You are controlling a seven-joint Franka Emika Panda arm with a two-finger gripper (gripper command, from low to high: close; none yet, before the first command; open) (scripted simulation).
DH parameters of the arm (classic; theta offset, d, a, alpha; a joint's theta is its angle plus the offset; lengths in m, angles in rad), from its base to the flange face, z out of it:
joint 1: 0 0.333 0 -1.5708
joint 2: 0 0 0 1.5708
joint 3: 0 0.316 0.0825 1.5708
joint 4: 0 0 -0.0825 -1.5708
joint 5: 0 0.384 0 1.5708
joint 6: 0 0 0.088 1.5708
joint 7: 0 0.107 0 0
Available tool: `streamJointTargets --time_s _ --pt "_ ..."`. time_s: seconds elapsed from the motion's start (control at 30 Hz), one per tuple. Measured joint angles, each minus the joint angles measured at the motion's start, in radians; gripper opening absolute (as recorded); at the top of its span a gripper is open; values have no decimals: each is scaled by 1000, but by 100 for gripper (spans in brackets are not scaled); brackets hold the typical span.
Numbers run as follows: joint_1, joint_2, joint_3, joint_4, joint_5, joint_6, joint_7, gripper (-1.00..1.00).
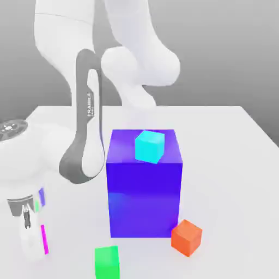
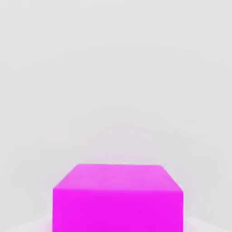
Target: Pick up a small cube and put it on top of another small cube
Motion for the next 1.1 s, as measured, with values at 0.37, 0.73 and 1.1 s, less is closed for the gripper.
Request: streamJointTargets --time_s 0.37,0.73,1.1 --pt "49 -295 -4 -6 -281 -200 -292 -100" --pt "111 -545 1 6 -410 -351 -838 -100" --pt "199 -741 -59 6 -453 -448 -1445 -100"
